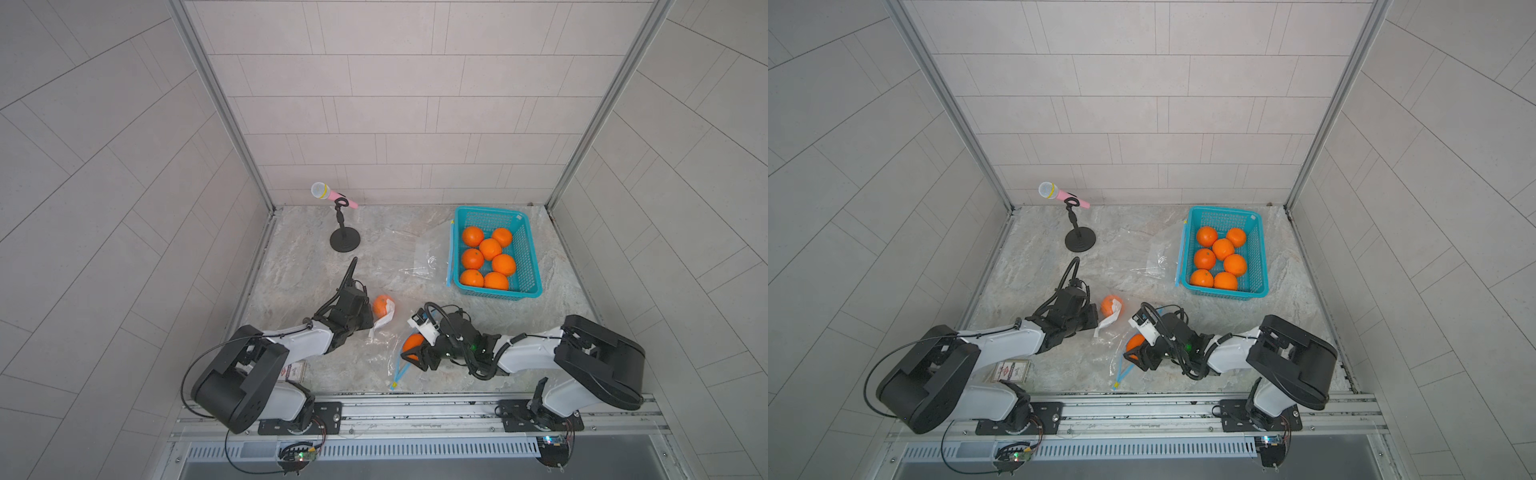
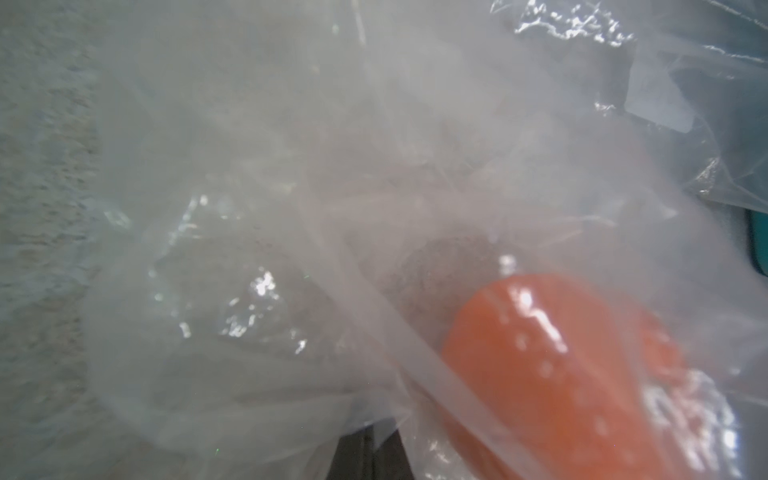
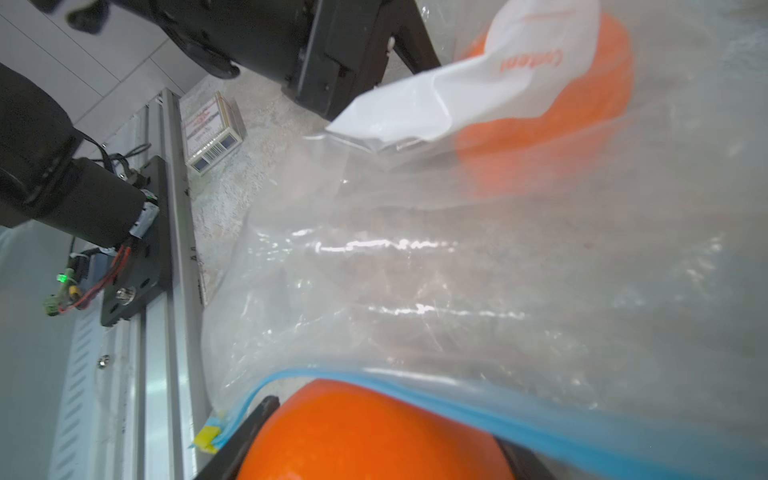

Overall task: Open the zip-top bag and take out the orange
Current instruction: Pick up the orange from the zipper food storage bag, then place the orange in the basket.

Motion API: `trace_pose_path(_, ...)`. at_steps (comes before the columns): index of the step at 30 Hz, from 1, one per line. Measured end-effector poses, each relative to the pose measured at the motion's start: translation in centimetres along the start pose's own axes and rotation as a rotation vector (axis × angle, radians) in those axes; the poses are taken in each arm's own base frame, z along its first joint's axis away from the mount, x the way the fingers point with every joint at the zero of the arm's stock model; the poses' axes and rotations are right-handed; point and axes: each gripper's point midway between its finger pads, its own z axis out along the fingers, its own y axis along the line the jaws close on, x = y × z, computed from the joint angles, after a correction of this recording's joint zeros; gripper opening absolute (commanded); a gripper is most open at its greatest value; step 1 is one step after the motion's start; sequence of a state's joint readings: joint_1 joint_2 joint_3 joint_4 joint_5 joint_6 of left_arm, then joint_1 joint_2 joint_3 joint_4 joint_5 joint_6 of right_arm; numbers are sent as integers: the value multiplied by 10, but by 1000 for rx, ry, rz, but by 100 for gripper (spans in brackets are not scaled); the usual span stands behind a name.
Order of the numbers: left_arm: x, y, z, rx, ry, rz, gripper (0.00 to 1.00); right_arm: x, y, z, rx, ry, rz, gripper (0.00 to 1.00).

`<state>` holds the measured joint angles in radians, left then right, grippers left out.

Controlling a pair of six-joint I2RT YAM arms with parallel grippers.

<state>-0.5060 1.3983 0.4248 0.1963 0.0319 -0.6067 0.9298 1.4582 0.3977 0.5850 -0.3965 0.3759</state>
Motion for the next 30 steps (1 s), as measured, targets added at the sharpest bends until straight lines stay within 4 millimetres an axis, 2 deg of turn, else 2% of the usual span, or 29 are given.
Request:
trace_pose_path(2, 0, -2, 0, 10, 3, 5, 51, -11, 2, -15, 4, -25, 24, 54)
trace_pose_path(3, -2, -4, -1, 15, -1, 10, 91, -16, 2, -21, 10, -37, 33, 54)
trace_pose_path(4, -5, -6, -3, 22, -7, 12, 100, -23, 2, -30, 22, -52, 42, 54)
trace_pose_path(7, -14, -9, -17, 25, -36, 24, 100, -52, -4, -61, 95, -111, 79, 54)
trace_pose_path(10, -34, -18, -41, 26, -99, 43, 100, -83, -20, -96, 173, -183, 135, 53)
trace_pose_path(12, -54, -31, -59, 31, -153, 60, 100, -101, -36, -119, 241, -225, 178, 53)
trace_pose_path(15, -78, -66, -85, 81, -220, 106, 100, -115, -65, -147, 351, -243, 253, 53)
trace_pose_path(18, -91, -101, -103, 149, -248, 145, 100, -121, -99, -172, 464, -223, 346, 53)
trace_pose_path(20, -94, -119, -110, 183, -253, 169, 100, -117, -120, -187, 551, -191, 402, 53)
trace_pose_path(23, -89, -129, -108, 202, -235, 192, 100, -106, -133, -202, 625, -120, 448, 56)
trace_pose_path(26, -80, -134, -103, 207, -209, 214, 100, -106, -146, -226, 714, -73, 477, 56)
trace_pose_path(30, -72, -149, -102, 257, -196, 242, 100, -106, -186, -257, 861, -32, 535, 54)
